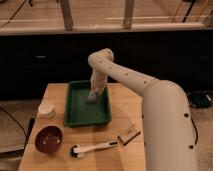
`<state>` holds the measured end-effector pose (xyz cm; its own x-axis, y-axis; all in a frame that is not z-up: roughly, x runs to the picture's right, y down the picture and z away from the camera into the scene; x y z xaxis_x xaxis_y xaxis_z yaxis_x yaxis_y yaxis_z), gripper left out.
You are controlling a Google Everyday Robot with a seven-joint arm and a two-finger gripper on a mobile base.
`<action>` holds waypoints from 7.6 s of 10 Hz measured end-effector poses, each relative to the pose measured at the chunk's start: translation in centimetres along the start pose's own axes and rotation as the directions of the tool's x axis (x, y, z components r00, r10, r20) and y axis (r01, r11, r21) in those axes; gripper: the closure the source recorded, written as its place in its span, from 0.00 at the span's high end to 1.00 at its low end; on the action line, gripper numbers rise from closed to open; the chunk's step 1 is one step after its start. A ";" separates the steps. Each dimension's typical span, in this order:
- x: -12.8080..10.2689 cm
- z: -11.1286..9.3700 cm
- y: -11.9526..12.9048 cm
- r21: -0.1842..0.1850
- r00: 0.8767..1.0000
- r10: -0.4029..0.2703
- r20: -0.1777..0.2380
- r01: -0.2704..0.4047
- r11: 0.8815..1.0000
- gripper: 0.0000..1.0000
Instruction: Place sponge in tray
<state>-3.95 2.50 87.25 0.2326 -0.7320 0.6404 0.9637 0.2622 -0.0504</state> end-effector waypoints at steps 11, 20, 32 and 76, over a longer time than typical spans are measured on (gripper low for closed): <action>-0.3 0.1 -0.4 0.013 0.999 -0.034 0.021 0.034 0.999 0.31; -0.8 0.2 -0.9 0.014 0.997 -0.063 0.040 0.063 0.998 0.40; -1.4 0.2 -1.4 0.013 0.994 -0.094 0.062 0.093 0.996 0.42; -1.4 0.3 -1.4 0.012 0.993 -0.096 0.064 0.095 0.995 0.42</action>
<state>-5.70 3.34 86.64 0.1305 -0.7120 0.6900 0.9799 0.1986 0.0195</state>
